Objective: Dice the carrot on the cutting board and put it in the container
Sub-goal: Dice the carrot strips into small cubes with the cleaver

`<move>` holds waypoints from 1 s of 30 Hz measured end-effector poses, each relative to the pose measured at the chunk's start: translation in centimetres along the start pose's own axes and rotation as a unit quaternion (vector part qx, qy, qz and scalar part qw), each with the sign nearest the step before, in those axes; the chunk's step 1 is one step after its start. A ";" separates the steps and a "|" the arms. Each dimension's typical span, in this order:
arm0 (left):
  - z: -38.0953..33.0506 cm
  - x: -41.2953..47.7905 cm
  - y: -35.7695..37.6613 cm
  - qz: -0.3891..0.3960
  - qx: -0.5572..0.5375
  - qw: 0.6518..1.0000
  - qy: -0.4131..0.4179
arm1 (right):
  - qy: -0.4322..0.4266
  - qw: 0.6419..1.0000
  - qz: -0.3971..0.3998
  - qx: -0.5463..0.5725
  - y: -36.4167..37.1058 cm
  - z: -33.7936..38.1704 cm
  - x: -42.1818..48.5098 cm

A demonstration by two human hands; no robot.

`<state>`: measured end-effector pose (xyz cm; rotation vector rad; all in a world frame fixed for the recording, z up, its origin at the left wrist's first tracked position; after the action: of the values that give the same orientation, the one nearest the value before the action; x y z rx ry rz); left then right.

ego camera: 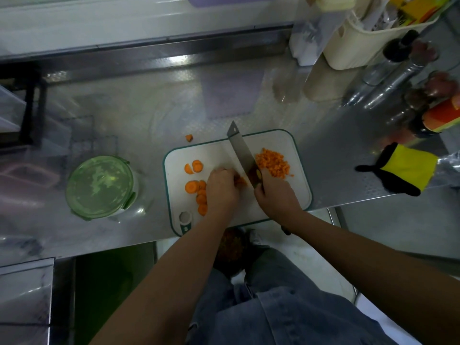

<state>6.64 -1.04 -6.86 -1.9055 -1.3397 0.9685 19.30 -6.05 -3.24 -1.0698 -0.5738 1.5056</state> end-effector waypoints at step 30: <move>0.9 -0.7 -1.3 0.003 0.004 1.000 0.029 | -0.035 0.999 0.000 0.007 0.1 0.2 -0.1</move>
<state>5.06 -1.24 -6.20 -1.9177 -1.2957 0.9132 19.03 -6.18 -3.20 -1.0107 -0.6102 1.5499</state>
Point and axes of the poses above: each hand's wrist, its own x-axis towards the middle knuckle, its own y-axis out of the palm, z = x × y, the point moved 1 cm from there along x, towards the middle knuckle, and after that the axes turned 5 degrees about z, right-handed, at the moved point
